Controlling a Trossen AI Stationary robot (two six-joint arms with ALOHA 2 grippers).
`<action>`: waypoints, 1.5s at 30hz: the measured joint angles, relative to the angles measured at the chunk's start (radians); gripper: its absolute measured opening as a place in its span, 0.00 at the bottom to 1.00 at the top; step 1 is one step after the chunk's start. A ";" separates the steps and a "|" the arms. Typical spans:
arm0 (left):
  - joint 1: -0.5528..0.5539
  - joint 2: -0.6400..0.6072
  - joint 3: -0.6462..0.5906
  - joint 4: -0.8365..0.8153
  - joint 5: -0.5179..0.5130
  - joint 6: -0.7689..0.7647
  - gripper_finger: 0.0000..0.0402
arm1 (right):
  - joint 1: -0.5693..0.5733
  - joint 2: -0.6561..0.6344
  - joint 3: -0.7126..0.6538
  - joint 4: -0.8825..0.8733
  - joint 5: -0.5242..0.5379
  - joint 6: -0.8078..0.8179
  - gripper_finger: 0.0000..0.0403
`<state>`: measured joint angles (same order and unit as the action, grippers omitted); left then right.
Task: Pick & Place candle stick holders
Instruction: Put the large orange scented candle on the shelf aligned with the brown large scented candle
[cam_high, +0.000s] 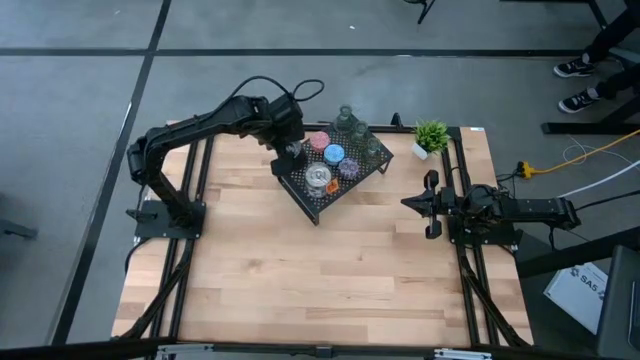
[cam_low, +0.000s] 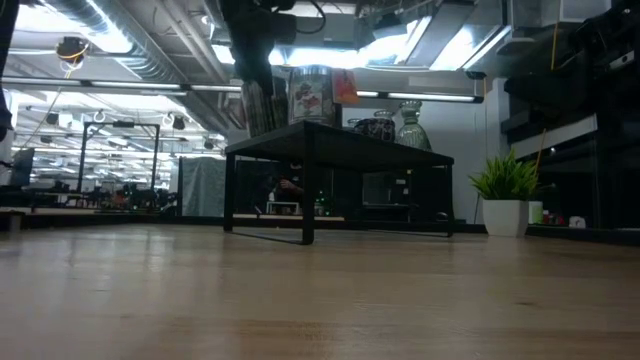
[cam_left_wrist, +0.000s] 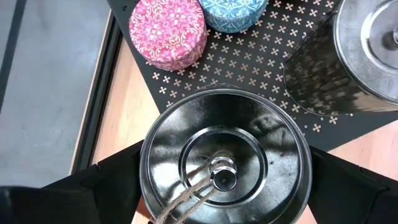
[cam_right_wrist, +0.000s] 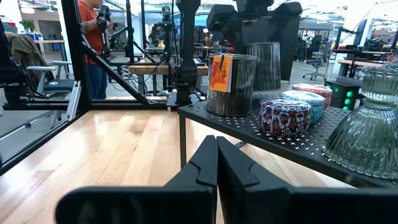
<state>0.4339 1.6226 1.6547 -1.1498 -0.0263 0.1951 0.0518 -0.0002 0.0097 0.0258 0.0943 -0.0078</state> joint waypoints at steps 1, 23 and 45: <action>0.000 0.001 0.000 0.000 0.000 -0.002 0.89 | 0.000 0.000 0.000 0.000 0.000 0.000 0.00; 0.000 0.013 0.000 0.025 0.032 -0.017 0.91 | 0.000 0.000 0.000 0.000 0.000 0.000 0.00; -0.014 0.013 0.000 0.025 0.027 -0.017 0.94 | 0.000 0.000 0.000 0.000 0.000 0.000 0.00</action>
<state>0.4194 1.6356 1.6547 -1.1252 0.0002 0.1783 0.0521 -0.0002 0.0097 0.0258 0.0940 -0.0078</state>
